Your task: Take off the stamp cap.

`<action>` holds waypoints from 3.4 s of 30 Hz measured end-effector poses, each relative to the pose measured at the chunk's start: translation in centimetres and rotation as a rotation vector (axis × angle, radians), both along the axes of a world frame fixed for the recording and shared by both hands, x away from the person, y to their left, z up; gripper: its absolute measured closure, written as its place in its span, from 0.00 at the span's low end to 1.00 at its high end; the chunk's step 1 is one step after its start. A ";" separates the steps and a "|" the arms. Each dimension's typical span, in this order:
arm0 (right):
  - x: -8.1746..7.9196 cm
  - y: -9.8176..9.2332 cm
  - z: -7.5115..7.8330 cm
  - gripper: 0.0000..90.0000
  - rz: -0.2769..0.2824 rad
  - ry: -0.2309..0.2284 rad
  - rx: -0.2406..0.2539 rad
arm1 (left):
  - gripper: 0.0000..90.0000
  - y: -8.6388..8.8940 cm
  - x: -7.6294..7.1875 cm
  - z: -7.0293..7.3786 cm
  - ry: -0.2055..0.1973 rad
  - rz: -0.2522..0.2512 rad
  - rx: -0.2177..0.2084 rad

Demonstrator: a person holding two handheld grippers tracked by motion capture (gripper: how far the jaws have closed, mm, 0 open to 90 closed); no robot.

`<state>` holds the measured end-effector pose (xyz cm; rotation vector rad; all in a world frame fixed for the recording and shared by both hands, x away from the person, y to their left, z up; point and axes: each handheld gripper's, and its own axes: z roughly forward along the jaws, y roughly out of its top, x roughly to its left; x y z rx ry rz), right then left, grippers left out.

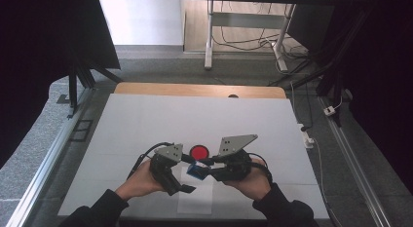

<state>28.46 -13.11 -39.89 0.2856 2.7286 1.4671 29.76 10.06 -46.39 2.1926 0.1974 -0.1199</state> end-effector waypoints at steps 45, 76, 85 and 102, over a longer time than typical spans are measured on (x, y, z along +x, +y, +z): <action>-0.4 -0.1 0.3 0.80 0.045 -0.008 0.021 | 0.75 0.9 0.8 -0.3 0.019 -0.158 -0.143; -0.2 -0.7 0.8 0.80 0.034 -0.007 0.074 | 0.77 1.3 0.7 -1.3 0.003 -0.167 -0.063; -0.2 -0.9 0.6 0.80 0.018 -0.029 0.054 | 0.77 1.5 0.8 -1.0 0.020 -0.141 -0.086; 0.0 -1.5 0.6 0.80 -0.024 -0.051 0.053 | 0.76 1.9 -0.3 0.0 0.042 -0.011 -0.023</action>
